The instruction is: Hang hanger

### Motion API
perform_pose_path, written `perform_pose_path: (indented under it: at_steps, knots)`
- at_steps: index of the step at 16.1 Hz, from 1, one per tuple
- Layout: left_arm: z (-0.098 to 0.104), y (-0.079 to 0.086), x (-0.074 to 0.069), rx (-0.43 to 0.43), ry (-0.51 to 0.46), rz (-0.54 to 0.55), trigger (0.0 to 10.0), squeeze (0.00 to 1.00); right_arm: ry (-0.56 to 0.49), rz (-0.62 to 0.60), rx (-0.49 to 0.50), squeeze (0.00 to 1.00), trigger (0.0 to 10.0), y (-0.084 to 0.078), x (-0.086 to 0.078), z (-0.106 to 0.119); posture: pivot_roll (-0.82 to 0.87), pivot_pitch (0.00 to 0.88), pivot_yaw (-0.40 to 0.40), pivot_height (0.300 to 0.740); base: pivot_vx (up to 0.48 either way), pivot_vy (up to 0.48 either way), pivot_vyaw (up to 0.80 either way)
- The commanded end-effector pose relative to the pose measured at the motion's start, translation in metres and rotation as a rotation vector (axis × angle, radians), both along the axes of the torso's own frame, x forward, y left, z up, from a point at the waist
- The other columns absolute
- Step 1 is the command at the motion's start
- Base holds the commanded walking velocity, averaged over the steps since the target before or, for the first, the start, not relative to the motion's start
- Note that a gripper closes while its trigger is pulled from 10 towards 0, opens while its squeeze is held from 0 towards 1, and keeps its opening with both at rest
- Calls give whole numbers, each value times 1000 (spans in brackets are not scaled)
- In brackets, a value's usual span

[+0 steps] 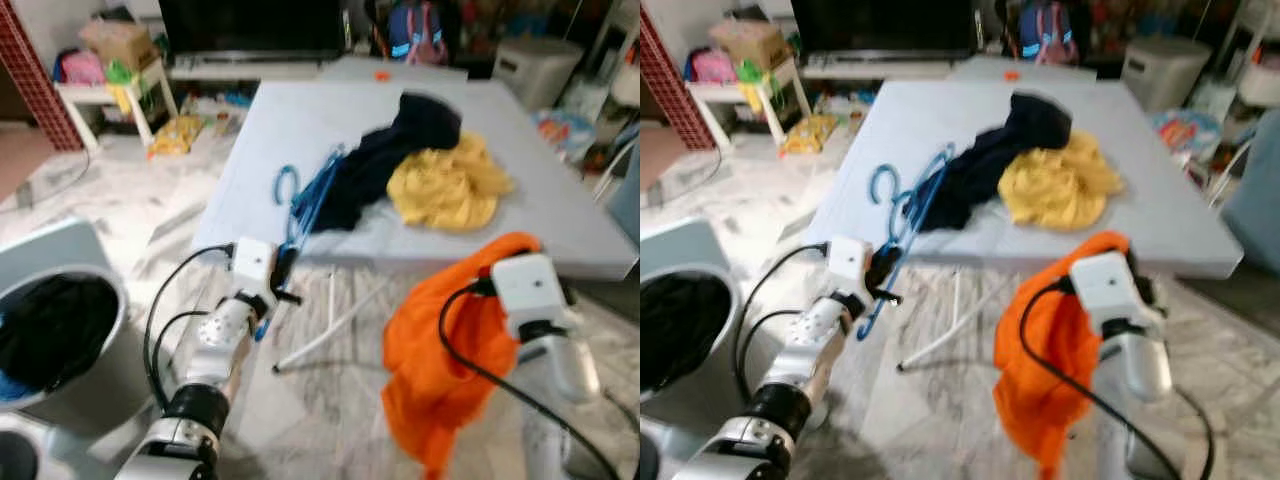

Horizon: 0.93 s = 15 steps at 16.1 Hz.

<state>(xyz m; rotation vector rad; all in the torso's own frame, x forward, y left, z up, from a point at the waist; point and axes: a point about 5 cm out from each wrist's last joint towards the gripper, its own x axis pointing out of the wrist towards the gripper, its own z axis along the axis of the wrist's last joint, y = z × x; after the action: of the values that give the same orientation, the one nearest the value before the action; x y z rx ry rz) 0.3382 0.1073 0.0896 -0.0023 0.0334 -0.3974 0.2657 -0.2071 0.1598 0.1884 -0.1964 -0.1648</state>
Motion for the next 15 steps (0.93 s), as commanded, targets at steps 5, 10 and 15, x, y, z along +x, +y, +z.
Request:
perform_pose_path:
  at_steps: [5, 10, 15]
  knots:
    - [16, 11, 8, -23, -51, 60, 10000, 0, -87, 61, -54, 0, 0, 7, 10, 26, 69, 0, -18, 740, 403, 0, 0]
    - [16, 7, 7, -26, -47, 52, 10000, 0, -90, 79, -100, 0, 0, 5, 12, 30, 64, 0, -13, 740, 403, 0, 0]
    - [14, 5, 7, -16, -32, 85, 10000, 0, -122, 190, -185, 0, 0, 1, 40, 55, 79, 0, -30, 740, 0, 0, 0]
